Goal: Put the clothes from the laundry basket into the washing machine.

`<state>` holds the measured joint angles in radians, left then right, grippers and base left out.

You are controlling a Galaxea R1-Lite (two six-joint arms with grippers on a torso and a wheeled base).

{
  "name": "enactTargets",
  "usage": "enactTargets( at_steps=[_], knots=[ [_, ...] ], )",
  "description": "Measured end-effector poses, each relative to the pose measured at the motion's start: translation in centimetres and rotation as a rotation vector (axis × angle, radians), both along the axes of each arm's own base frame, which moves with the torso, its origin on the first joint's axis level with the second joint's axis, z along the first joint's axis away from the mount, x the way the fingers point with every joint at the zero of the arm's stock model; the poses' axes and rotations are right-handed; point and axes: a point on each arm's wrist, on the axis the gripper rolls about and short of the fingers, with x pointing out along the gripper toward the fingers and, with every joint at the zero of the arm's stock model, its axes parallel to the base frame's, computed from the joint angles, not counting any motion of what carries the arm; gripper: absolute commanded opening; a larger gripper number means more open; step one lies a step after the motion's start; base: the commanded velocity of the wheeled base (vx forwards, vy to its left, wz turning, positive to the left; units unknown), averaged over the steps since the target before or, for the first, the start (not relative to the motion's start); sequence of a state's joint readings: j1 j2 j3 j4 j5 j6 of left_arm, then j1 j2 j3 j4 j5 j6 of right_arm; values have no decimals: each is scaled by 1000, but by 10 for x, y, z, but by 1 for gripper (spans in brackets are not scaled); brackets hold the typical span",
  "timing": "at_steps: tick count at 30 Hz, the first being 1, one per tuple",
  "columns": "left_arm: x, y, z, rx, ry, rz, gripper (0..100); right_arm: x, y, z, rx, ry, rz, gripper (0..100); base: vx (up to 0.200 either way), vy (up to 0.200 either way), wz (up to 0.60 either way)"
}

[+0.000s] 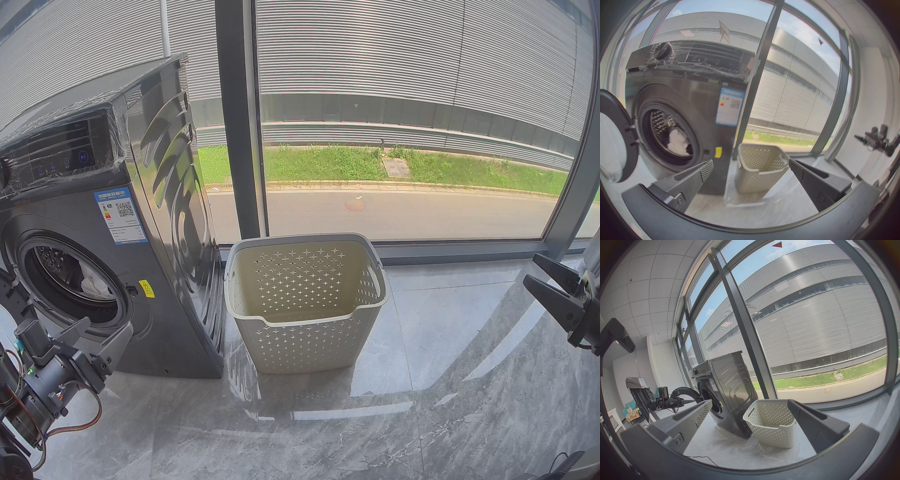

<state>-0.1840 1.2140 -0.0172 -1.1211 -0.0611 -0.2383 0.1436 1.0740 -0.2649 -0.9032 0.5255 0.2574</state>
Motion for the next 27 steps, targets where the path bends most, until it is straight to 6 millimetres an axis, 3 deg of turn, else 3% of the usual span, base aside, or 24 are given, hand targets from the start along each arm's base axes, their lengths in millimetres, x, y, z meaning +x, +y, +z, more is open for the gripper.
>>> enactTargets(
  at_steps=[7,16,21,27],
  knots=[
    [-38,18,-14,119,135,19,100,-5,-1,-2,-2,-4,6,100,0,0,0],
    [-103,21,-42,139,245,21,100,-6,-1,-1,-2,-11,9,100,0,0,0],
    [-123,21,-55,142,285,20,100,-5,-1,2,-1,-21,9,100,160,0,0],
    [-130,20,-50,139,258,14,100,-3,0,5,1,-30,9,100,200,0,0]
  ],
)
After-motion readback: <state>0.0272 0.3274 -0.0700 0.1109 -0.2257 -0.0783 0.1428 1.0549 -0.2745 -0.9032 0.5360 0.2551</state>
